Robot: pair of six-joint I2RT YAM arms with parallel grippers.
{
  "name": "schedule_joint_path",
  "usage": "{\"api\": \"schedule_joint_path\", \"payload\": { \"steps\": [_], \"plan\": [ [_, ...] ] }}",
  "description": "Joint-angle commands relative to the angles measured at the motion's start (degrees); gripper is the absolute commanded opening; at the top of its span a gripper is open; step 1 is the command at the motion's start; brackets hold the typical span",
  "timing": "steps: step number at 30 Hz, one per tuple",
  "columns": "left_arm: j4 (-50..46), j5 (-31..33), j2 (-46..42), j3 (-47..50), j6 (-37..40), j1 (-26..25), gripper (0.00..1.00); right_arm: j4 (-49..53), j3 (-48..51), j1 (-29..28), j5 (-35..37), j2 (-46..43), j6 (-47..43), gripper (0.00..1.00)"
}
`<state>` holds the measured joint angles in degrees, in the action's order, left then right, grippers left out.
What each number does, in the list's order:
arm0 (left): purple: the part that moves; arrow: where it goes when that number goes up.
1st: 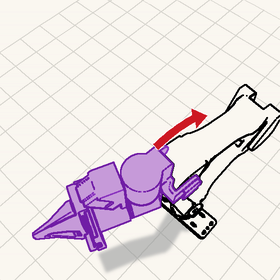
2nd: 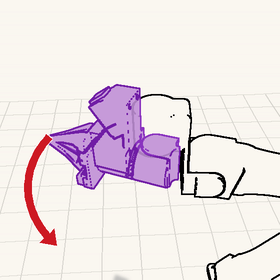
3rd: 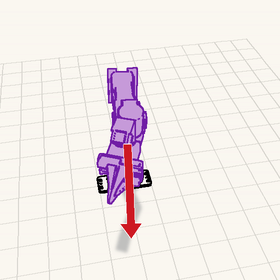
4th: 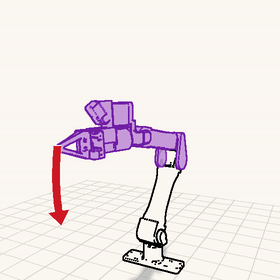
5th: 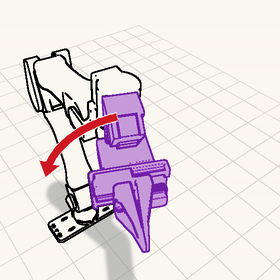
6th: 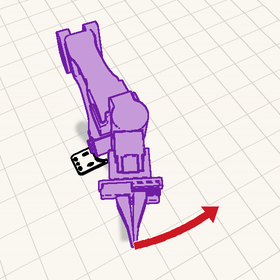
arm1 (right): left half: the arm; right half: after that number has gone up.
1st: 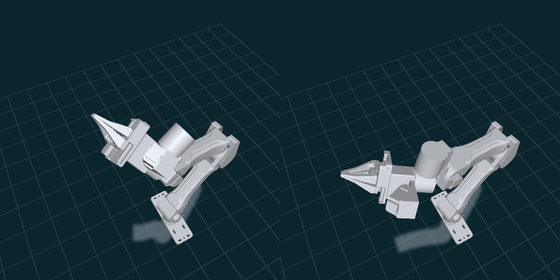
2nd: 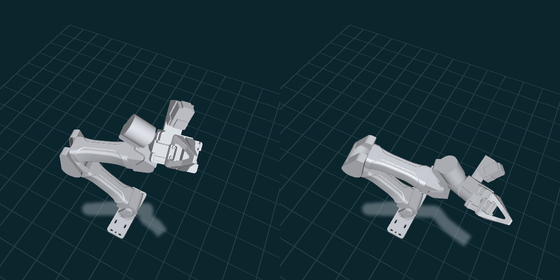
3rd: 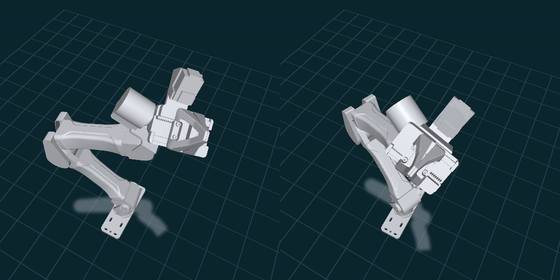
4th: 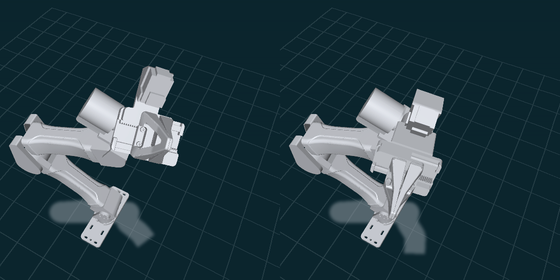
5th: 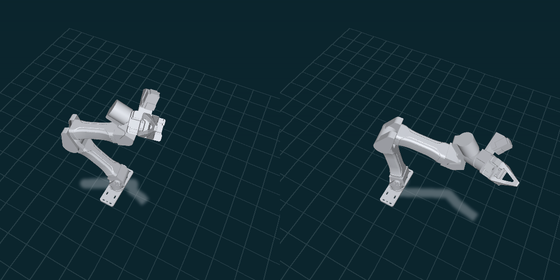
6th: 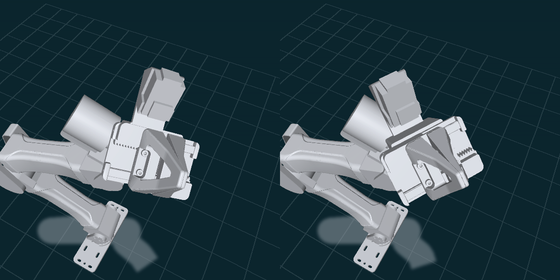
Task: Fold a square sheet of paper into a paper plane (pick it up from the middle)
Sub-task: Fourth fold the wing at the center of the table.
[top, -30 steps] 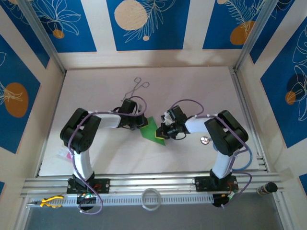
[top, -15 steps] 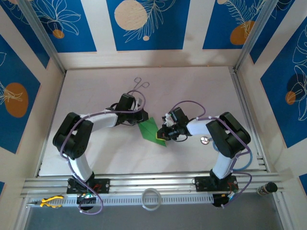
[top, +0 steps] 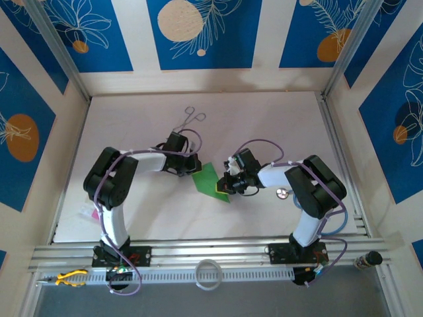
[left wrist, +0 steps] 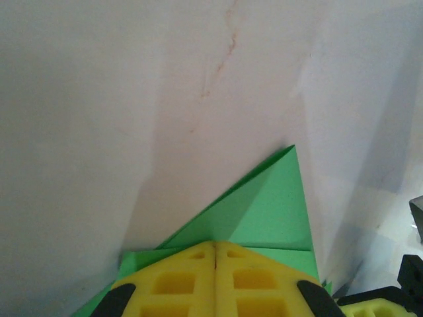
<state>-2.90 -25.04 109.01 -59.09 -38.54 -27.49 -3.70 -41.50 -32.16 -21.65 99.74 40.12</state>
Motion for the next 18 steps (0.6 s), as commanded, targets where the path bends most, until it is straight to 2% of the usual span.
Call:
{"api": "schedule_joint_path", "payload": {
  "steps": [1,9,15,18],
  "plan": [
    [0.13,1.89,0.97,0.72,1.67,2.72,0.06,5.36,2.09,-0.04,2.3,0.38,-0.55,0.01],
    [-0.4,0.45,-0.81,0.13,5.11,7.34,0.07,5.24,1.98,-0.01,2.31,0.47,-0.39,0.0],
    [-0.34,-0.66,-8.46,0.11,1.63,6.63,0.11,4.96,1.45,-0.11,1.8,0.06,0.28,0.01],
    [0.61,-1.88,-10.54,0.75,-0.75,4.21,0.12,4.08,1.06,-0.06,1.05,-0.29,1.33,0.02]
  ]
}}
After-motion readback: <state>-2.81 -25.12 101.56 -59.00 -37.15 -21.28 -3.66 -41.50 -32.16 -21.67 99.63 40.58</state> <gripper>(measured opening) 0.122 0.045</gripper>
